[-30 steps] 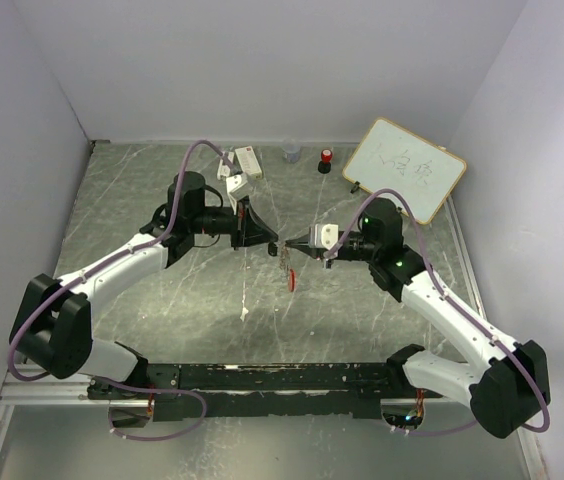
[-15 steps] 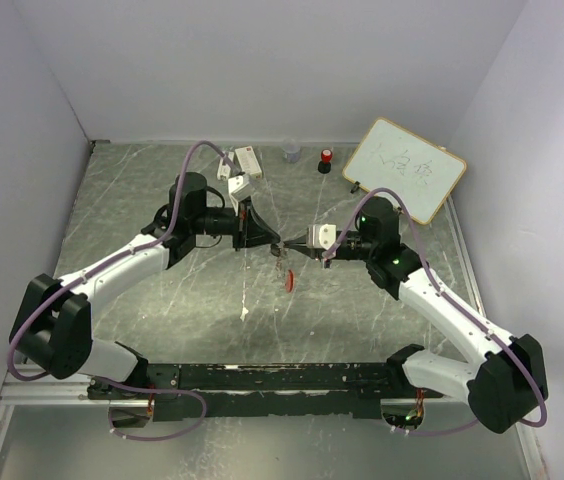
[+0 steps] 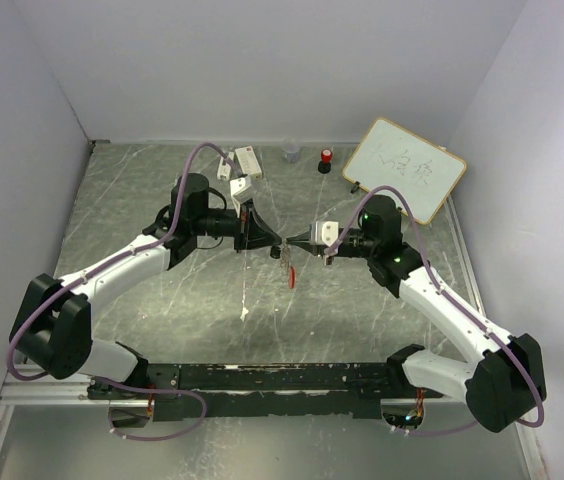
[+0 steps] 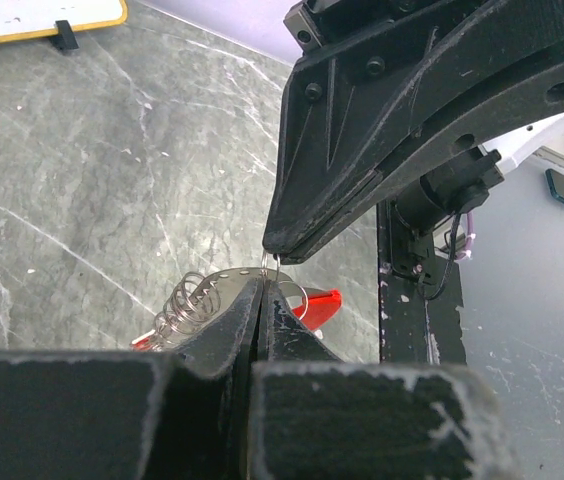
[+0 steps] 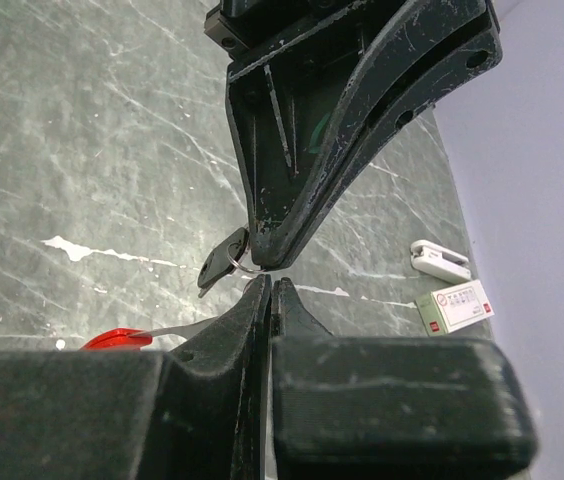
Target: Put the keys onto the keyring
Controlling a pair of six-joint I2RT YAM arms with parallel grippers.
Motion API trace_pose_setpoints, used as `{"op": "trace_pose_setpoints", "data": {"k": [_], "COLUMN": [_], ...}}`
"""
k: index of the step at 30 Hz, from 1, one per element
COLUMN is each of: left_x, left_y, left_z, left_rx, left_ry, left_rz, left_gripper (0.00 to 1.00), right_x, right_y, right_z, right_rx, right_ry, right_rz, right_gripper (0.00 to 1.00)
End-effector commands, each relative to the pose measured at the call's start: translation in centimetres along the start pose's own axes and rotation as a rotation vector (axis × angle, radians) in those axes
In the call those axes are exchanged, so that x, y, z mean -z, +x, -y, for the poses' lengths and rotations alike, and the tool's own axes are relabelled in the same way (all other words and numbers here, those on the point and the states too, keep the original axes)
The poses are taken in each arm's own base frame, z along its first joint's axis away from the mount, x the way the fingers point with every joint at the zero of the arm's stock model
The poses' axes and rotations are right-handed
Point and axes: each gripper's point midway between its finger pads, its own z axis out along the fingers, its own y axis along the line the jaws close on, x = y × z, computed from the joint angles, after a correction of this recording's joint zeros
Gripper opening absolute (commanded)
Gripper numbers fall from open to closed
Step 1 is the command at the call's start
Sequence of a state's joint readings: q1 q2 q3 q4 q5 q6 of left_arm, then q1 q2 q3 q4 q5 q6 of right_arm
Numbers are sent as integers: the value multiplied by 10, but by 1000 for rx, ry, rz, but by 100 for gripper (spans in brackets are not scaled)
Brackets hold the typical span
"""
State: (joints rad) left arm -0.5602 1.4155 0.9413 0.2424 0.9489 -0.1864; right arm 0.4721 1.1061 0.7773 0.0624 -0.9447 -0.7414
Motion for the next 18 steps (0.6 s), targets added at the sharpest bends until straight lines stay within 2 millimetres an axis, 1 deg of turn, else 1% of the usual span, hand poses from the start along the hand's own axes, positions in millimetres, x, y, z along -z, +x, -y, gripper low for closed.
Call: {"op": "trace_pose_setpoints", "data": {"k": [1,9,18], "left_x": [0,-1,0], "left_y": [-10,-9,-15], "left_z": [5,3,0], "left_rx": [-47,-57,-70], "left_ry": [6,8,-9], "left_rz": [16,5,11], "left_gripper": [7,7,7], "right_x": [0,1,3], "right_y": [-10,-11,-14], "right_z": [6,1,-3], "right_rx": [53,65,73], "right_ry": [5,-17,-33], "right_rz": [35,40,48], "right_gripper": [0,0,0]}}
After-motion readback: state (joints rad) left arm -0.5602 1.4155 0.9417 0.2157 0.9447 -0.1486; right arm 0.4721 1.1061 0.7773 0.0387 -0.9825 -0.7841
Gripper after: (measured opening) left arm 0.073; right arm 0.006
